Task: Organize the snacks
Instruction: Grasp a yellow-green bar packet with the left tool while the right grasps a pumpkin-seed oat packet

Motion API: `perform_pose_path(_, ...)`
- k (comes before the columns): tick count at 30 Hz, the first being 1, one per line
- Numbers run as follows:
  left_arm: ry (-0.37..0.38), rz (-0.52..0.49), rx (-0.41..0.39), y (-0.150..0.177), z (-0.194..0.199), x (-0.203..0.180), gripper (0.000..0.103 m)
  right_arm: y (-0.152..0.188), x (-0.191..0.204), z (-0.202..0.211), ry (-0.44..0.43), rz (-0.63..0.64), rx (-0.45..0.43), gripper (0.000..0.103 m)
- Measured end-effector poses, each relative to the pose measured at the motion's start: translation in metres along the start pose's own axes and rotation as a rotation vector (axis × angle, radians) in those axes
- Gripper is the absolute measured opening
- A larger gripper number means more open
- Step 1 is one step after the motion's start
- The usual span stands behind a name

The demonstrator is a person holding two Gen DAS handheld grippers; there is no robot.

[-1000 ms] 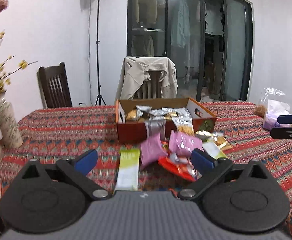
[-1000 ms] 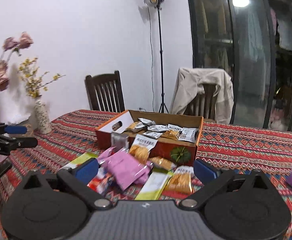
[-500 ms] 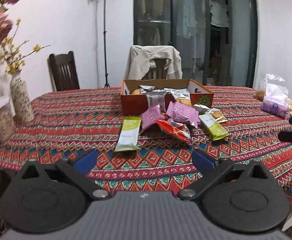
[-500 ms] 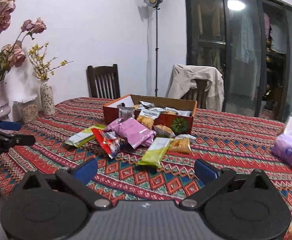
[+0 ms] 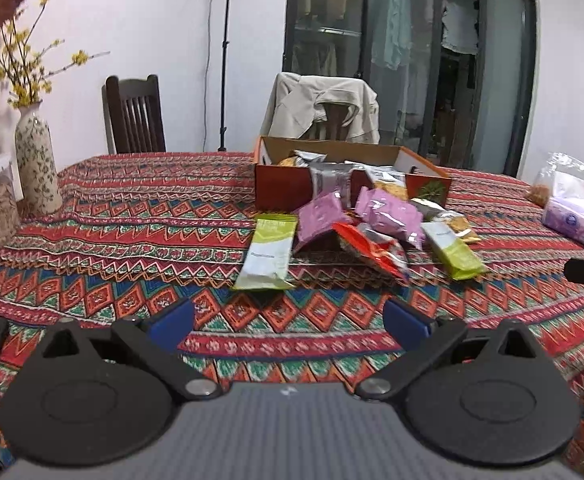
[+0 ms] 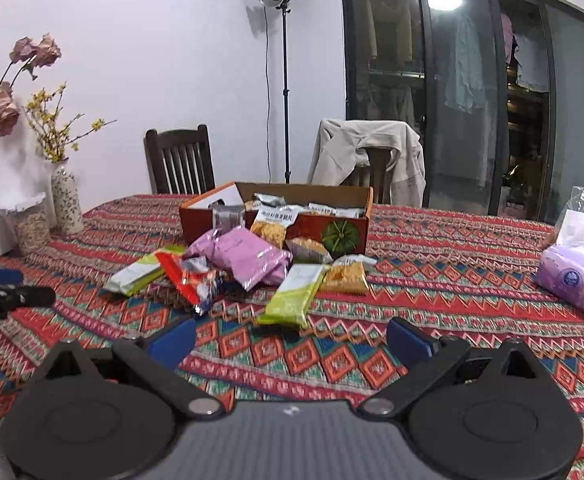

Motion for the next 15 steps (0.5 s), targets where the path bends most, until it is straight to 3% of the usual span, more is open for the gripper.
perform_pose_path(3,-0.007,0.012,0.016,-0.006,-0.024,0.008,0.098,-0.003,0.000,-0.023,0.008,-0.003,0.015,0.090)
perform_pose_path(9,-0.014,0.021,0.064,-0.021,-0.077,0.020,0.085,-0.010,0.005,-0.072,0.010,0.032,0.053,0.087)
perform_pose_path(12,-0.007,0.022,0.103,-0.026,-0.104,0.026,0.081,-0.016,0.001,-0.097,0.026,0.052,0.068,0.076)
perform_pose_path(15,0.000,0.008,0.121,-0.033,-0.123,0.027,0.079,-0.023,-0.006,-0.119,0.038,0.049,0.078,0.074)
Point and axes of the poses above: each gripper's, at about its wrist camera, not at the fingertips, and z roughly against the way its jaws point, x to its left, y to its underside, the point moved 7 cm from there along -z, roughly the way its jaws point, and after that the axes turned 1 degree about -x, right-handed, at the moved point
